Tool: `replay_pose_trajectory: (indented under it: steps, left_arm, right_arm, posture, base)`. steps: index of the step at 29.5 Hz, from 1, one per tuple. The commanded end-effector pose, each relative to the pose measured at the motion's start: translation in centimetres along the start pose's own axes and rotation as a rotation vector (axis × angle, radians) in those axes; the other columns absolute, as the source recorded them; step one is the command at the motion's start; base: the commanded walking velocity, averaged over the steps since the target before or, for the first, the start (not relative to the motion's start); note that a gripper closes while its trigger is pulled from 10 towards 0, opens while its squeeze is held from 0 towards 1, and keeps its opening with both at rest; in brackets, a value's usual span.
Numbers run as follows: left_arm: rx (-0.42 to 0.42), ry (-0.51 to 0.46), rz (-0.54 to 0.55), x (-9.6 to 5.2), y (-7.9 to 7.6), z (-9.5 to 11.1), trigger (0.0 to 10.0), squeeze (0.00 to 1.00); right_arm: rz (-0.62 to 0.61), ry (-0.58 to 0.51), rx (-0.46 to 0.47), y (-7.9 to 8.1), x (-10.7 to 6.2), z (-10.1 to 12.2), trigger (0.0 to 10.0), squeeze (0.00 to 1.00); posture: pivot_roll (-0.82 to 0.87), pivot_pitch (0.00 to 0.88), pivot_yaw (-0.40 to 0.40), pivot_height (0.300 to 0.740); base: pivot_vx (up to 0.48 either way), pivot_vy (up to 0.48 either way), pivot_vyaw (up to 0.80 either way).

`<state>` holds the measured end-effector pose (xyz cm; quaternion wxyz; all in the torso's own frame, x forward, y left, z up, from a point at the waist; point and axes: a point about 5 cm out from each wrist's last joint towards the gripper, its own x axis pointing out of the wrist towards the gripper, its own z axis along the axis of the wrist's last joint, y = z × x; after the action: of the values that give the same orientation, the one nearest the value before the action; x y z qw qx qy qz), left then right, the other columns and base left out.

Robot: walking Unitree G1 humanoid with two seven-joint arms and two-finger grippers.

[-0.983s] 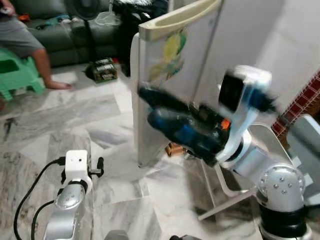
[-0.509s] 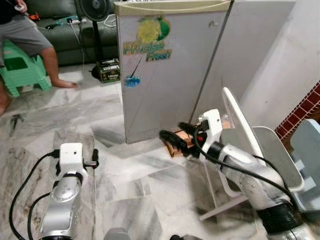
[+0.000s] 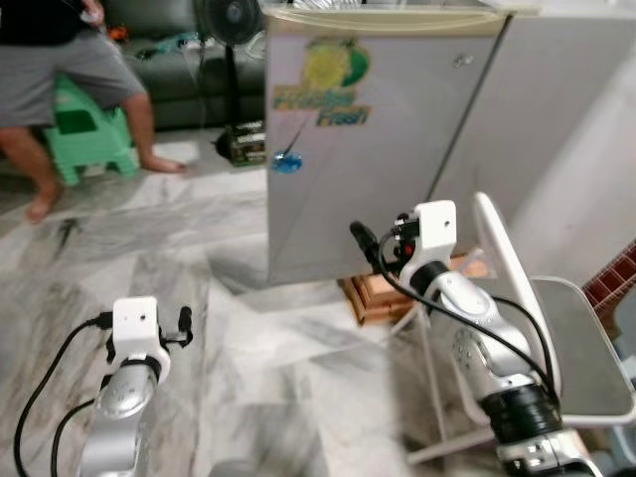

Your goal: Restocking fridge

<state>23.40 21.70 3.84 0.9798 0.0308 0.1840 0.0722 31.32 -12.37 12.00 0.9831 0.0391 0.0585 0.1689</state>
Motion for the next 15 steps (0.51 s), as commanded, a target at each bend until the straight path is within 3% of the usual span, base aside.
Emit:
replay_pose_trajectory:
  steps: [1,5,15]
  left_arm:
    - [-0.006,-0.018,-0.028,0.1,-0.5,0.4,10.0,0.00]
    - [-0.011,-0.023,-0.039,0.0,-0.6,0.4,10.0,0.00]
    - [-0.012,-0.020,-0.040,0.0,-0.8,0.2,10.0,0.00]
  right_arm:
    - [-0.035,-0.022,-0.014,-0.7,0.2,0.5,10.0,0.00]
    - [-0.063,-0.051,-0.029,-0.5,0.4,0.7,10.0,0.00]
    - [0.008,-0.054,-0.012,0.7,0.8,0.5,10.0,0.00]
  posture:
    - [0.12,0.000,-0.026,0.740]
    - [0.12,0.000,-0.028,0.740]
    - [0.12,0.000,-0.030,0.740]
  base:
    - [0.420,0.000,0.00]
    - [0.417,0.000,0.30]
    - [0.420,0.000,0.00]
